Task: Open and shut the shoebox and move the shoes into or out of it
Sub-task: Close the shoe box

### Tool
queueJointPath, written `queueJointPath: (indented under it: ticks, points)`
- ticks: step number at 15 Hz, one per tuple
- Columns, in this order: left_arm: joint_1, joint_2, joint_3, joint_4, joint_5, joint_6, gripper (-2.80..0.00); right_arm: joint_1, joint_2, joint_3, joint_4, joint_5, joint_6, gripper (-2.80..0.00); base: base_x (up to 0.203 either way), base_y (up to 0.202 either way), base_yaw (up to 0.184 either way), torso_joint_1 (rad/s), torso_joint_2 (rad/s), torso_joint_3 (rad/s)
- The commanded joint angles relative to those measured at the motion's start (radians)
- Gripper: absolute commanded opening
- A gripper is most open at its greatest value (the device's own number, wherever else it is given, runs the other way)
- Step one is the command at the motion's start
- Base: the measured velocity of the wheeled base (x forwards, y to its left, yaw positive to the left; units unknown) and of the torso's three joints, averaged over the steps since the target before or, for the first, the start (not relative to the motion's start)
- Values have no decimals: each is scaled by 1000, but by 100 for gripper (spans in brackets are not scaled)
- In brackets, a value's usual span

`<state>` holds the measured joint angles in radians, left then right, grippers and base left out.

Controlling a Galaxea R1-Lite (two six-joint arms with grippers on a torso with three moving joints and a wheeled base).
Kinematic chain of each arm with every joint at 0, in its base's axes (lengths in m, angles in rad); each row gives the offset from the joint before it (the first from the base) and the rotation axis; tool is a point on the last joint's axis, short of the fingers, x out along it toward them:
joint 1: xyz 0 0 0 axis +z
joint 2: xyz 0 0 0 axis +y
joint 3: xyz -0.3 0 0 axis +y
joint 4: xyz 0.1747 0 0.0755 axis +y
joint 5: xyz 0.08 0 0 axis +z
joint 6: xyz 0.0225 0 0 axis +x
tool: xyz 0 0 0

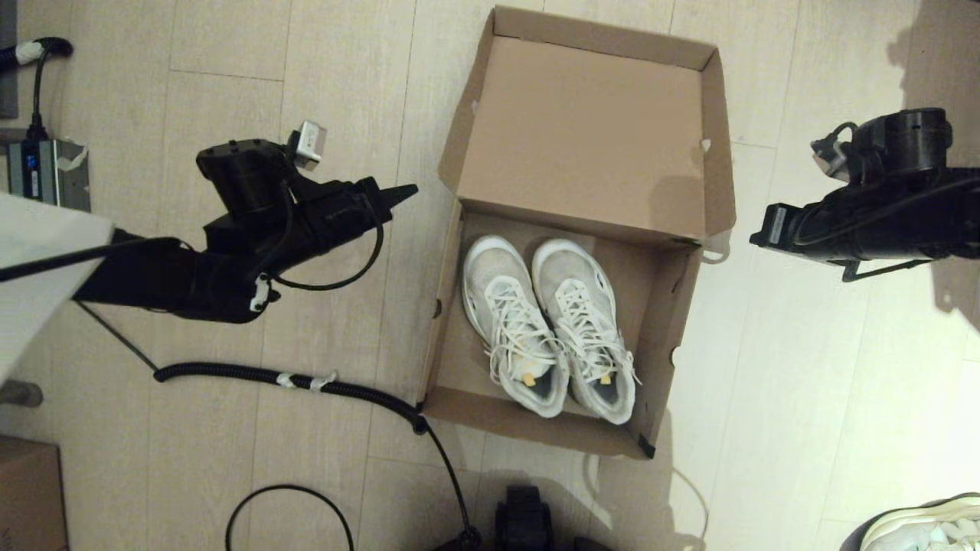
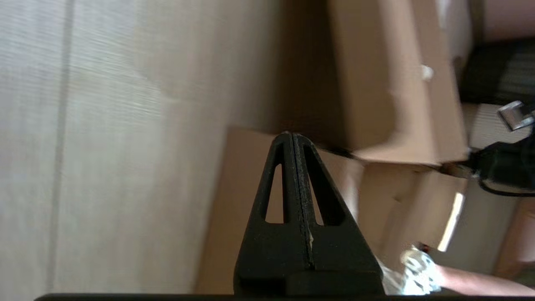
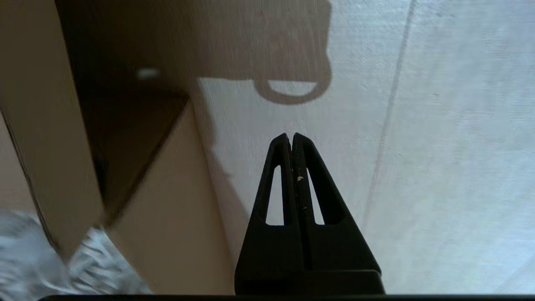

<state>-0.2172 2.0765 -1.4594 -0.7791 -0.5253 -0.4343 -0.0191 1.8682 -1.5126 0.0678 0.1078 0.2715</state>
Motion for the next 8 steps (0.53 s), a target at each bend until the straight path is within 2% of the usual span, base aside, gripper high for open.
queueJointPath:
  ticks: [1, 3, 5, 8]
  points:
    - [5, 72, -64, -3, -2, -3, -280, -2, 76, -104, 48, 18, 37, -280, 0, 0, 0, 0, 0, 0]
    - [7, 94, -116, -5, -3, -7, -280, -3, 131, -277, 173, 57, 94, -280, 0, 0, 0, 0, 0, 0]
    - [7, 94, -149, -4, -5, -47, -280, -4, 194, -438, 301, 107, 141, -280, 0, 0, 0, 0, 0, 0]
    - [7, 93, -166, -2, -36, -110, -280, -7, 232, -459, 358, 262, 205, -280, 0, 0, 0, 0, 0, 0]
